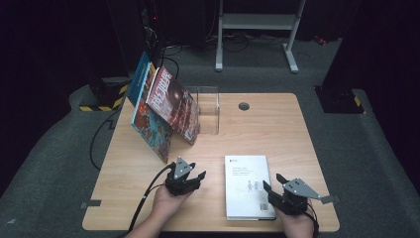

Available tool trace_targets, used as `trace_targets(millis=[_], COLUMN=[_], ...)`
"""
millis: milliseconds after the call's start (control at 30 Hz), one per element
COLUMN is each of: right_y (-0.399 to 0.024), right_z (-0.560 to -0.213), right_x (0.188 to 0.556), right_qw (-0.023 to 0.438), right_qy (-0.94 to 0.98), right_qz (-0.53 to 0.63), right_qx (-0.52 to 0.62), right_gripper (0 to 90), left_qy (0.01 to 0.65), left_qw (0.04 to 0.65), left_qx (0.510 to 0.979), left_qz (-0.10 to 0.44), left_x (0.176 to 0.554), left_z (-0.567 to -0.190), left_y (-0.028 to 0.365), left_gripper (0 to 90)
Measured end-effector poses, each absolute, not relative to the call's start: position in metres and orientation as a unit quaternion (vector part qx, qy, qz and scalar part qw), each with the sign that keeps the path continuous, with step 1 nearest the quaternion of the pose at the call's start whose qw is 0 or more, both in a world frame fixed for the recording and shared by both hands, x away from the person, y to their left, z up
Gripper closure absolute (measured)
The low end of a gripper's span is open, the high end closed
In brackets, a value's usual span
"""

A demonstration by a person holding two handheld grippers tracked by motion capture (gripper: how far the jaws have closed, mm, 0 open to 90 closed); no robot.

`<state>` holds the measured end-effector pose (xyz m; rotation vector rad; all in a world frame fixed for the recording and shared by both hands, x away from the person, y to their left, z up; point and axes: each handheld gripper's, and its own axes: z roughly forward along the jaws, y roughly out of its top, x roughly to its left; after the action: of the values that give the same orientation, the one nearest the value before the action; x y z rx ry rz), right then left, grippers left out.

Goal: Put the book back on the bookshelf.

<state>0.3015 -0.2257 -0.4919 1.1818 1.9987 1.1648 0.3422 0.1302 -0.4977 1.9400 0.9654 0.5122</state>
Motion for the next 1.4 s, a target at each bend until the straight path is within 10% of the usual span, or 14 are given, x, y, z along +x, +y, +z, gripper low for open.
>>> trace_targets(millis=[300, 1400], right_y=[-0.219, -0.144], right_z=[-0.498, -0.501], right_x=[0.301, 0.304], right_qw=[0.212, 0.162], right_qy=[0.766, 0.772], right_qz=[0.382, 0.385], right_qx=[0.472, 0.48], right_gripper=[15.3, 13.5], left_qy=[0.413, 0.394], left_qw=[0.47, 0.483], left_qx=[0.767, 0.773], left_qz=[0.138, 0.117], left_x=[0.34, 0.332], left_z=[-0.506, -0.506], left_y=[0.128, 0.12], left_gripper=[34.6, 28.1])
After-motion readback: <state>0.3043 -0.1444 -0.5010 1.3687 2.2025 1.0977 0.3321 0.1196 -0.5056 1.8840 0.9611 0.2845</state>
